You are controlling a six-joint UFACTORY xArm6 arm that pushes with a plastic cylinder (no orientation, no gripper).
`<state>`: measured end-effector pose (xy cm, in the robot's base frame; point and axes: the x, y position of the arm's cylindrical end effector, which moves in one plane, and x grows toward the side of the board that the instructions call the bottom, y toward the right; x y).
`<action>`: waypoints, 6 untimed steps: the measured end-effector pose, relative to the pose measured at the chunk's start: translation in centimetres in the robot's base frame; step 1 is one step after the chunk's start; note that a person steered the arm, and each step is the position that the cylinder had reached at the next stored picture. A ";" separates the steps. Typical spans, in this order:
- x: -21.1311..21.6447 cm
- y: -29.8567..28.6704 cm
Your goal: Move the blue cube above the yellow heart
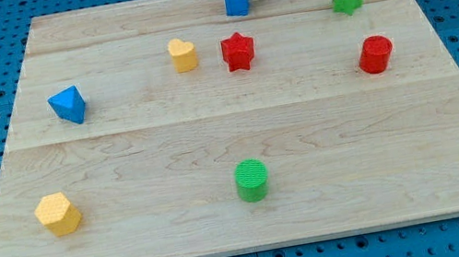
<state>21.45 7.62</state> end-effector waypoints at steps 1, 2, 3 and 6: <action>0.2 0.0; 1.4 0.0; 1.6 0.0; 1.5 -3.2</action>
<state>22.91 4.39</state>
